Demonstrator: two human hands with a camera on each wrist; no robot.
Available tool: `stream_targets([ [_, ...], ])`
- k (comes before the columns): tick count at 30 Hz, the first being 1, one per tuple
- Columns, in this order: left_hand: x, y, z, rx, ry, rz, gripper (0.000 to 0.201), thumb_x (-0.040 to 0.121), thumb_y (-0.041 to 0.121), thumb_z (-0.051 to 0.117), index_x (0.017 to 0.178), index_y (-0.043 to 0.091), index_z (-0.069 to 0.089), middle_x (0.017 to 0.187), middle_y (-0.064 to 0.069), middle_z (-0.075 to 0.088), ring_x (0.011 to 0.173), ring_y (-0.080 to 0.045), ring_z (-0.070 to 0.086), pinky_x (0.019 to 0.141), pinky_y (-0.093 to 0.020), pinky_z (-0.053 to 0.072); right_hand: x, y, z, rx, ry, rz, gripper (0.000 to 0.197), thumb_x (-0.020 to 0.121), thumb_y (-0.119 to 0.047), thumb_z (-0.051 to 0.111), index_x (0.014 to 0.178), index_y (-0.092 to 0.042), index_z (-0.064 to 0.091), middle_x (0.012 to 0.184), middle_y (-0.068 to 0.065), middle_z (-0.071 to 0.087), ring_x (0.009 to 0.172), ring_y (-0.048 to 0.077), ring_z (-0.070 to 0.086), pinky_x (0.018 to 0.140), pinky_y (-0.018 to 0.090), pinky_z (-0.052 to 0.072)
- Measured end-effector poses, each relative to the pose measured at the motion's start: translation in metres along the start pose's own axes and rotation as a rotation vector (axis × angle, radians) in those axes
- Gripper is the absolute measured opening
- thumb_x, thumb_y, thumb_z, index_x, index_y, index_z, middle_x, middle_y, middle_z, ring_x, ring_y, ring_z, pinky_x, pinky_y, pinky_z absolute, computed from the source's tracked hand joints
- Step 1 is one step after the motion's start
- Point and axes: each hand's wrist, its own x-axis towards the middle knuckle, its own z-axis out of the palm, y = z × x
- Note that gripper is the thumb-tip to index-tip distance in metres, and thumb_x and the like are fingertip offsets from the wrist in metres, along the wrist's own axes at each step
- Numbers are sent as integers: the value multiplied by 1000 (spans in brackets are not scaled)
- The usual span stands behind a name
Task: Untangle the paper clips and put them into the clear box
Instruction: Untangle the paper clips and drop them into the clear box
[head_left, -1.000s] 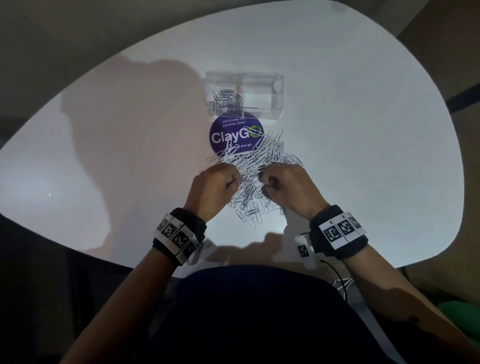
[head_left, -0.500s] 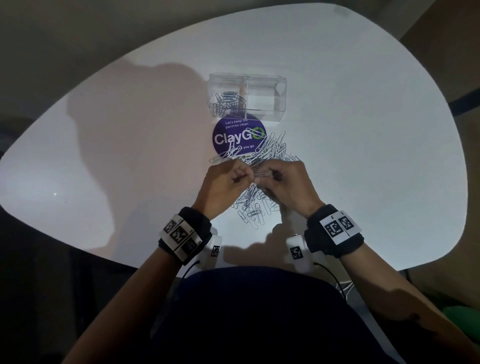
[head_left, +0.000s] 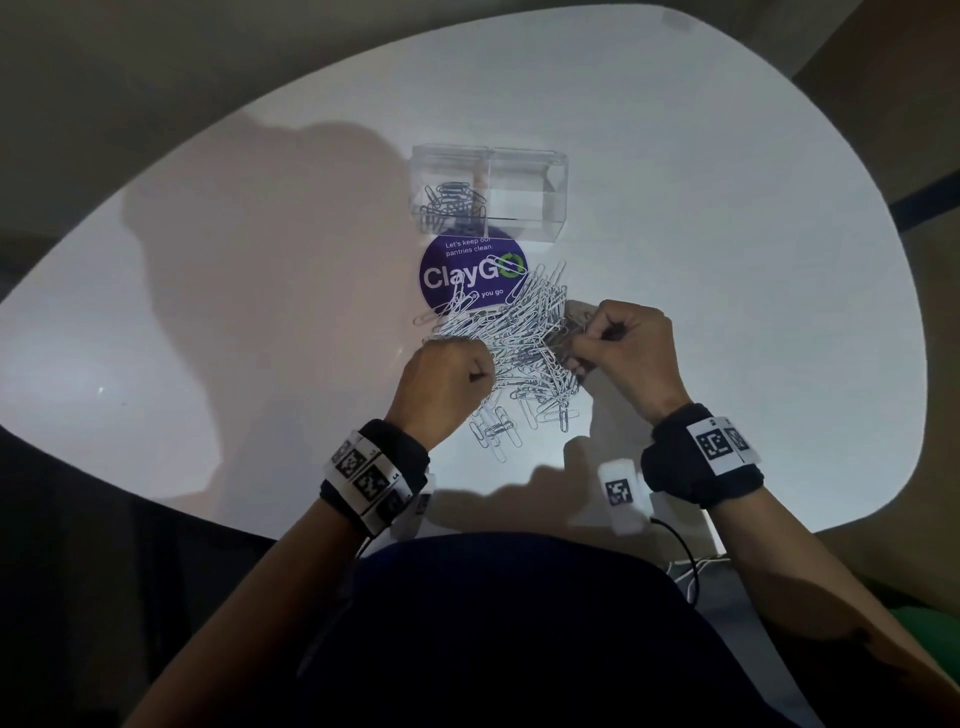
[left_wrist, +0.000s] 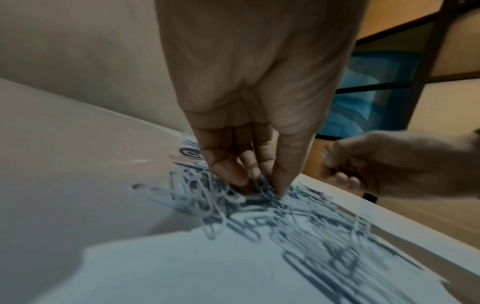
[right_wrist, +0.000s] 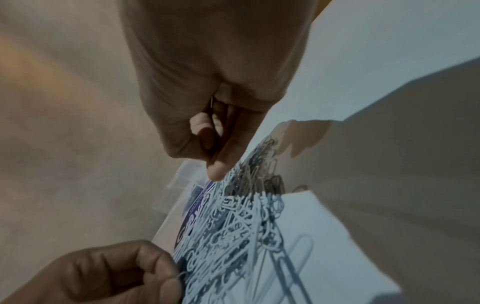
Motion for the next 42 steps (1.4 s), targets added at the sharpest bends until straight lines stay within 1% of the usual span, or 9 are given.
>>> stream_targets([
  [5, 1, -4, -22, -370, -24, -108, 10, 78, 6, 75, 75, 10, 66, 69, 5, 70, 67, -4, 67, 61, -19, 53, -1, -4, -3, 191, -70, 137, 34, 76, 19, 67, 87, -6, 46, 77, 38, 61, 63, 35, 66, 55, 38, 51],
  [8, 7, -5, -27, -546, -80, -205, 9, 84, 3, 68, 91, 9, 66, 72, -3, 69, 65, -15, 67, 55, -27, 53, -1, -8, -2, 176, -166, 161, 26, 83, 17, 57, 93, -6, 56, 76, 24, 65, 59, 26, 61, 55, 31, 49],
  [11, 15, -2, -24, -515, -145, -230, 15, 87, 7, 58, 97, 16, 66, 78, 5, 63, 63, -3, 55, 57, -22, 42, 0, -5, 2, 83, -208, 142, 19, 83, 10, 59, 82, -9, 60, 68, 8, 56, 54, 19, 50, 51, 28, 39],
  [14, 17, 8, -20, -405, -173, -219, 8, 88, 11, 58, 94, 14, 63, 73, 13, 55, 57, 9, 48, 55, -9, 36, 3, -3, 9, -262, -225, -66, 19, 77, -4, 75, 79, -17, 62, 69, -15, 57, 58, 10, 50, 58, 25, 40],
  [22, 17, 5, -13, -71, 3, -107, 20, 78, 1, 61, 91, 15, 64, 52, 11, 39, 56, -6, 43, 58, -23, 28, 7, 0, 25, -984, -342, -471, 8, 85, -24, 69, 92, -23, 69, 91, -2, 58, 87, 21, 60, 59, 28, 43],
  [28, 8, -14, -22, 33, 78, -101, 19, 74, 5, 66, 87, 19, 66, 53, 12, 42, 51, -5, 42, 61, -28, 37, 8, -2, 25, -673, -315, -353, 18, 76, -4, 73, 80, -19, 65, 82, -16, 59, 72, 7, 56, 63, 25, 43],
  [32, 3, -21, -20, 124, 40, -18, 16, 78, 27, 74, 90, 22, 64, 83, 10, 65, 61, -10, 50, 63, -25, 36, 7, -9, 20, -378, -271, -187, 6, 84, -5, 74, 84, -7, 68, 68, -10, 58, 53, 0, 46, 53, 10, 34],
  [36, 0, -16, -12, 206, 48, 38, 14, 81, 27, 73, 85, 18, 63, 76, 8, 65, 60, -15, 54, 59, -24, 35, 8, -9, 17, -311, -195, -138, 5, 87, -14, 73, 86, -10, 70, 53, -17, 50, 49, 1, 37, 54, 16, 32],
  [42, 5, -16, -19, 130, 90, 1, 9, 91, 20, 61, 83, 18, 61, 57, 11, 46, 57, -15, 46, 57, -27, 36, 6, -14, 18, -326, -163, -179, 8, 92, -12, 67, 85, -8, 65, 69, -17, 56, 58, -8, 50, 58, 7, 35],
])
